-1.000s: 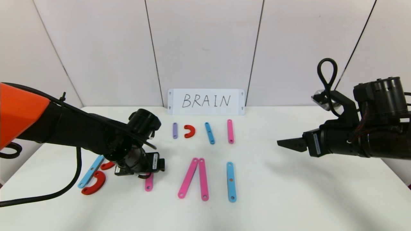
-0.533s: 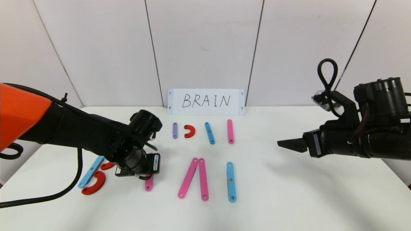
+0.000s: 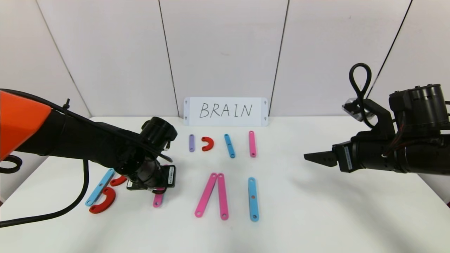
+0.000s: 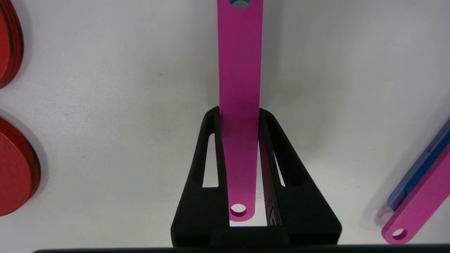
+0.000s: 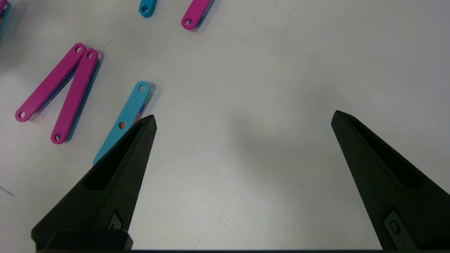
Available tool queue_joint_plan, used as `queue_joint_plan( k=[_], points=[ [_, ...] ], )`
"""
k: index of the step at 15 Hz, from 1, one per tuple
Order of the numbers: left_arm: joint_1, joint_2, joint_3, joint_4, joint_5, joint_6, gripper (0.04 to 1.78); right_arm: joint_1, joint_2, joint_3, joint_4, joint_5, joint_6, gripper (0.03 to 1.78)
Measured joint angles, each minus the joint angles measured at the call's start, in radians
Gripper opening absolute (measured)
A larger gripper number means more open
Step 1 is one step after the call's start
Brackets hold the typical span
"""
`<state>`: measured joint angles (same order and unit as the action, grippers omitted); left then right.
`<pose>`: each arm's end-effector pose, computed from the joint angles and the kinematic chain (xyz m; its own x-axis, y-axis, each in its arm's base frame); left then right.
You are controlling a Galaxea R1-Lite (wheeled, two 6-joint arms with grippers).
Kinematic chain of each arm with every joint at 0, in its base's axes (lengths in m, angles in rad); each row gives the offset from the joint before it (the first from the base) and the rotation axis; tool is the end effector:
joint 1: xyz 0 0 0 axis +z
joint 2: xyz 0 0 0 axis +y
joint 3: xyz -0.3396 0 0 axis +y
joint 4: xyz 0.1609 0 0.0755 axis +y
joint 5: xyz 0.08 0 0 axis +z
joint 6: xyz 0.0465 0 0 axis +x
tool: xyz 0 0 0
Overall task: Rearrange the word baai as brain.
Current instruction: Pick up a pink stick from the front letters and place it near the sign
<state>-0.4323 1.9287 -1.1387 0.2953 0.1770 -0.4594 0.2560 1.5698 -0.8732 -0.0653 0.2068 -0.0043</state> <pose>0.3163 -0.1369 0.1457 0.4909 -0.0326 -0.8706 -0.0533 0.9963 -0.0673 0.2615 0.0783 0.2202 0.7123 0.3987 -0.5776 -0.4106 0.9042 0.1177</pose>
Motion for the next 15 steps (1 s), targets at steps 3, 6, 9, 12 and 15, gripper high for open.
queue_joint_plan(
  k=[3,6,9,12,15],
  points=[
    [-0.002,-0.025,-0.047,-0.001,-0.022,0.085,0.30,-0.012,-0.008,-0.004,0.000,0.000,0.004,1.74],
    [-0.004,-0.030,-0.123,0.005,-0.076,0.170,0.30,-0.018,-0.013,-0.006,0.000,-0.001,0.007,1.74],
    [-0.004,-0.015,-0.200,0.009,-0.148,0.283,0.30,-0.020,-0.014,-0.007,0.000,-0.004,0.008,1.74],
    [-0.003,0.023,-0.290,0.009,-0.226,0.408,0.30,-0.026,-0.021,-0.010,0.000,-0.003,0.010,1.74],
    [-0.003,0.083,-0.403,0.016,-0.287,0.501,0.30,-0.033,-0.023,-0.014,0.000,-0.003,0.010,1.74]
  ],
)
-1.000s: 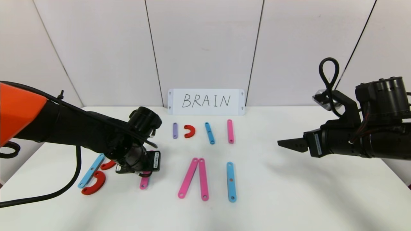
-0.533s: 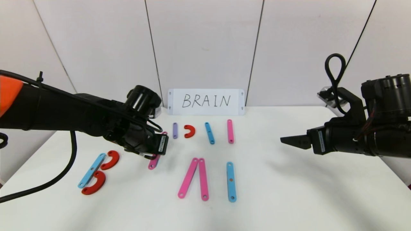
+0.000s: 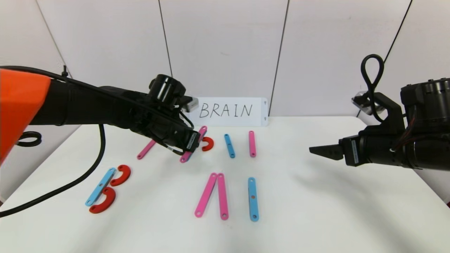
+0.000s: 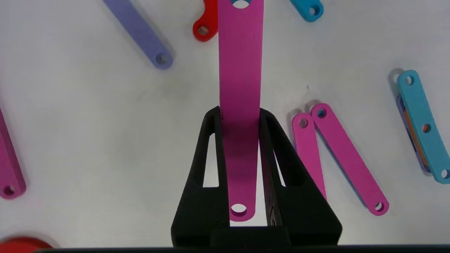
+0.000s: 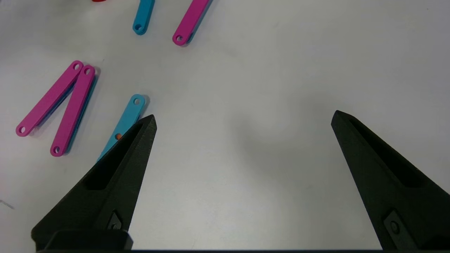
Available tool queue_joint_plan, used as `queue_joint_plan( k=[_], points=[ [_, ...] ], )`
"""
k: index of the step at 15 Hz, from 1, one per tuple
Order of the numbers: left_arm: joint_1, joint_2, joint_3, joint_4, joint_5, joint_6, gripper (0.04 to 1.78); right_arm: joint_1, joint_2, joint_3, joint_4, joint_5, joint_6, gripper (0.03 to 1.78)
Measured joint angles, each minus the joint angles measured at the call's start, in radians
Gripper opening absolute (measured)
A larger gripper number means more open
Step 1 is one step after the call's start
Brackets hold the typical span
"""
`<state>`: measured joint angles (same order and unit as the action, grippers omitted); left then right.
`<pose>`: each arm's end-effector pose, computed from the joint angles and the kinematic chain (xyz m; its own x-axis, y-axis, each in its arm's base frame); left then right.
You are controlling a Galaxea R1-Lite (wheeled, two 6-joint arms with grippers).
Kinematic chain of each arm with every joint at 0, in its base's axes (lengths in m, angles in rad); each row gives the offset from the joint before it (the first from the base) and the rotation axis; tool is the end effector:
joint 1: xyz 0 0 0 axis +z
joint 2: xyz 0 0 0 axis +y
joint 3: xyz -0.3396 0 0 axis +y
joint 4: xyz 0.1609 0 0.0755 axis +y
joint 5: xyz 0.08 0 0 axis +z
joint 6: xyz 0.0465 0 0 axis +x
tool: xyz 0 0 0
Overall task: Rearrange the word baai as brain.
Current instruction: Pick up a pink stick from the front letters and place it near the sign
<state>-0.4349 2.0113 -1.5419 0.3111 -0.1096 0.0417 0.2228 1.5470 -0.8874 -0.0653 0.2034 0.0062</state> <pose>0.3716 -0.1783 0.2129 0.5945 -0.3968 -0.6994 0.5155 0.8556 -0.0473 0.2606 0.0687 0.2303 0.7468 0.3763 -0.5484 -0.3762 0.9189 0.1182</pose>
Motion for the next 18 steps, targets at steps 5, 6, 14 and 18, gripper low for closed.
queue_joint_plan(
  k=[5,6,14,18],
  points=[
    [-0.004,0.166,-0.281,0.144,0.002,0.007,0.30,-0.009,0.001,0.000,0.000,0.001,0.000,1.74],
    [-0.007,0.206,-0.337,0.179,0.021,-0.011,0.30,-0.010,0.002,0.000,0.000,0.001,0.000,1.74],
    [-0.046,0.327,-0.439,0.204,0.080,-0.147,0.30,0.002,0.010,0.006,0.000,-0.003,-0.001,1.74],
    [-0.068,0.335,-0.439,0.173,0.082,-0.197,0.30,0.004,0.008,0.008,0.000,-0.003,-0.002,1.74]
  ],
)
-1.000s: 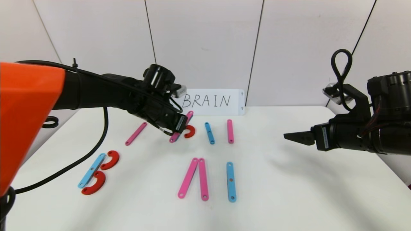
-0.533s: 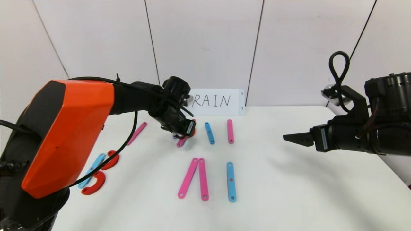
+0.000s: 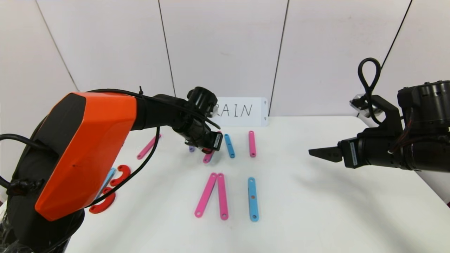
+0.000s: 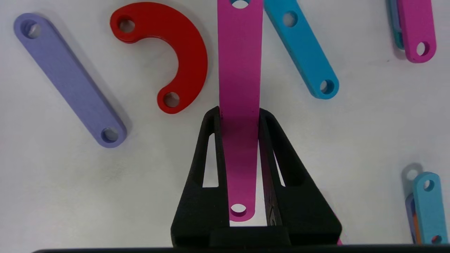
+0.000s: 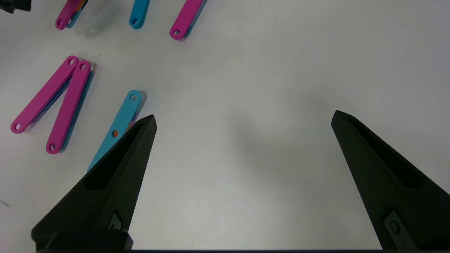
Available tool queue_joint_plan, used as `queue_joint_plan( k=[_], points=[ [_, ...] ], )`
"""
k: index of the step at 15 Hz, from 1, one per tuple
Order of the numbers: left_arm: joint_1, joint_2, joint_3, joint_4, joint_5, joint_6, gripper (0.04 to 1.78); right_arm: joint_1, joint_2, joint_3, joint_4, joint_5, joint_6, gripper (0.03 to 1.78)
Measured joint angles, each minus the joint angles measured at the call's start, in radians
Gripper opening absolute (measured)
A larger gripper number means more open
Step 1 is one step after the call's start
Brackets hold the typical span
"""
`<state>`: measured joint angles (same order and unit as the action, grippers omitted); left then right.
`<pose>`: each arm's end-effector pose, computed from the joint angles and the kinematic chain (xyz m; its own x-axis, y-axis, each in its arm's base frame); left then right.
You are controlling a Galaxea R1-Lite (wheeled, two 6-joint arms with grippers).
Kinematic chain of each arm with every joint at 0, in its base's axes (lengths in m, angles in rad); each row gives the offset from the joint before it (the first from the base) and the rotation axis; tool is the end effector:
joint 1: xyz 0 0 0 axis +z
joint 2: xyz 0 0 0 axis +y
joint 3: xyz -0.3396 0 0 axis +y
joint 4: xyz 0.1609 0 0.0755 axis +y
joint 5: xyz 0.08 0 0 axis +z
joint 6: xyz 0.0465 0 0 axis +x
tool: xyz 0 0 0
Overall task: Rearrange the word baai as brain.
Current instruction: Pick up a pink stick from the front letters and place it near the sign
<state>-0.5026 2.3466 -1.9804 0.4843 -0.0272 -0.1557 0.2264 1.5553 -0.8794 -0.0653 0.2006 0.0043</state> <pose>0.4363 -0.2412 0.1602 0.5647 -0.3415 -0.7513 0.3891 0.9130 -0.1225 0.2614 0.0697 0.2258 0.7377 0.3744 -0.5619 -0.3766 0.9188 0.1178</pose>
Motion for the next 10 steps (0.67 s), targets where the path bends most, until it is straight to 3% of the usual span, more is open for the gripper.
queue_joint_plan(
  k=[6,10],
  points=[
    [-0.041,0.050,-0.001,-0.103,0.166,-0.045,0.30,0.002,-0.001,0.003,0.000,0.001,0.000,1.74],
    [-0.046,0.069,-0.003,-0.126,0.173,-0.044,0.30,0.002,-0.005,0.005,0.000,0.002,0.000,1.74]
  ],
)
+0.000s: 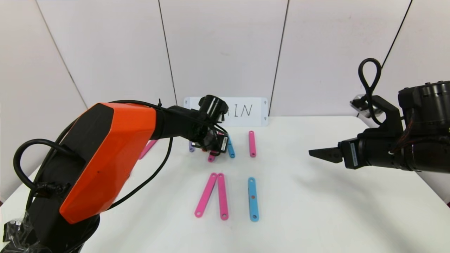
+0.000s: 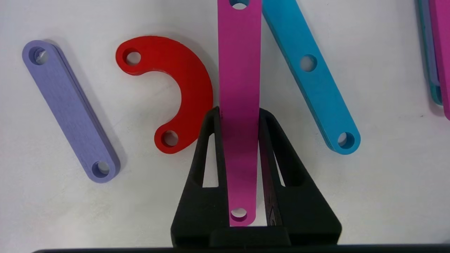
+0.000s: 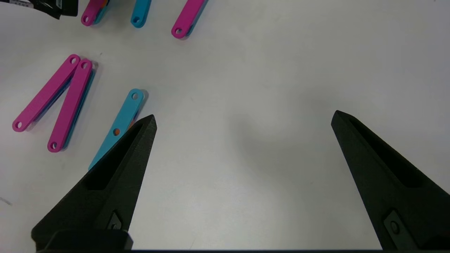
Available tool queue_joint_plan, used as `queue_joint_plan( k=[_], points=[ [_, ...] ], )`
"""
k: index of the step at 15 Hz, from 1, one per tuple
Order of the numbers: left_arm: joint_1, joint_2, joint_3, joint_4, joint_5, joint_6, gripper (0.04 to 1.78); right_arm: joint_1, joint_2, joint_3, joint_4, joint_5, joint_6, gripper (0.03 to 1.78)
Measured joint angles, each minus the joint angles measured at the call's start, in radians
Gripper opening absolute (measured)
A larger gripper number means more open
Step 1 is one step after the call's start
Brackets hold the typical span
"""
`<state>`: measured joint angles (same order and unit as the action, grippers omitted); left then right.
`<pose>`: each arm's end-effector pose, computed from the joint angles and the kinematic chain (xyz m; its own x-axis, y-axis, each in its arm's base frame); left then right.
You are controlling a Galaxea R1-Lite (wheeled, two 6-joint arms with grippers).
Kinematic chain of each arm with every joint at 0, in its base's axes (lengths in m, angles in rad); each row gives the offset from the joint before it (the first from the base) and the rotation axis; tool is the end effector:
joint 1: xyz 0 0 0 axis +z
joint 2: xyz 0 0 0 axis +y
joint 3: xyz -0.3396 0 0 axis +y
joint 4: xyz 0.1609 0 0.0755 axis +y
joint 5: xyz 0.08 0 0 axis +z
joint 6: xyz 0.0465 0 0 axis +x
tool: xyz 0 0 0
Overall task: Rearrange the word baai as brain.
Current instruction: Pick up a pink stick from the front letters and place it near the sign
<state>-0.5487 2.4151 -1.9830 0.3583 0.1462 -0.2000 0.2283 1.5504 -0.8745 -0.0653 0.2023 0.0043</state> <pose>0.4474 -0.2656 0.1372 0.6699 -0.2388 -0.7031 0.2996 0.9533 -0.0383 0.2596 0.0699 0.2258 0.7363 0.3774 -0.5617 -0.3796 0.9175 0.1187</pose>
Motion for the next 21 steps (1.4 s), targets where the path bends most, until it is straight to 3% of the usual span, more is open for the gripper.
queue_joint_plan(
  k=[21],
  points=[
    [-0.016,0.053,-0.007,-0.123,0.008,0.013,0.30,0.001,-0.014,0.014,0.000,0.005,-0.001,1.74]
  ],
)
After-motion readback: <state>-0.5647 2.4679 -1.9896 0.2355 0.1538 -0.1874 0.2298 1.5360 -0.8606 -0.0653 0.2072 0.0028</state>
